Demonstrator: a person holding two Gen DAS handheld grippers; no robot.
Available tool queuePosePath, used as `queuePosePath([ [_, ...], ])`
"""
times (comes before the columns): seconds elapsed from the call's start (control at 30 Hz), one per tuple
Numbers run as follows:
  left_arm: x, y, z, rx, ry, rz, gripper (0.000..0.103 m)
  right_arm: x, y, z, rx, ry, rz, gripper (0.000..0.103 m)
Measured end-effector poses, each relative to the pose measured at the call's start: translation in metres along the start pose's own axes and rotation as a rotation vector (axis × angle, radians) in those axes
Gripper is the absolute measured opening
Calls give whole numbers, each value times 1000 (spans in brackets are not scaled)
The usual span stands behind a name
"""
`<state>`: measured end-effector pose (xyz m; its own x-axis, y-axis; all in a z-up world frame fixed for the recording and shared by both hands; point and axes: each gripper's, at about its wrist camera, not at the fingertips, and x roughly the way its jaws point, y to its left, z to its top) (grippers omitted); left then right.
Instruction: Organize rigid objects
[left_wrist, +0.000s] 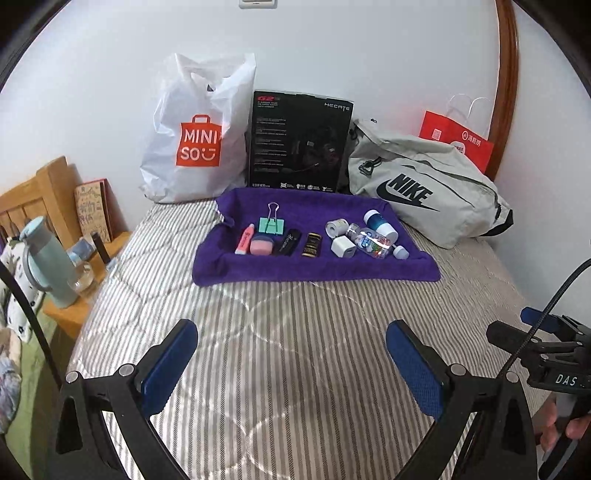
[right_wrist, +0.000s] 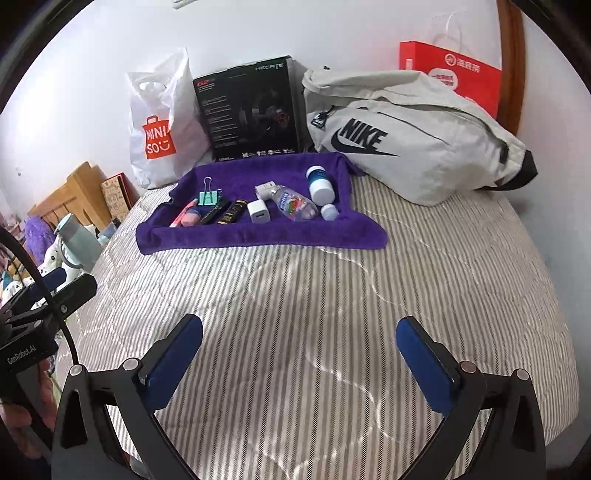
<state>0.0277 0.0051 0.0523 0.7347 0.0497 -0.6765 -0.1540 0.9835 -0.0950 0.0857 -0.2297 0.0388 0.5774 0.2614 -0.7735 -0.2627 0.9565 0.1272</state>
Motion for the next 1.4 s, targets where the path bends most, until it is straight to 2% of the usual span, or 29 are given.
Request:
queuePosePath([
  [0.2,4,-3,-11,14,28,25,103,-5,-5,-10,6,-10,-29,103],
  [0.53,6,0,-12,-1,25,75,103,-11,4,-11,-17,-24,-24,103],
  [1.4,11,1,-13,2,38,80,103,-4,5,-14,-18,-14,-20,103],
])
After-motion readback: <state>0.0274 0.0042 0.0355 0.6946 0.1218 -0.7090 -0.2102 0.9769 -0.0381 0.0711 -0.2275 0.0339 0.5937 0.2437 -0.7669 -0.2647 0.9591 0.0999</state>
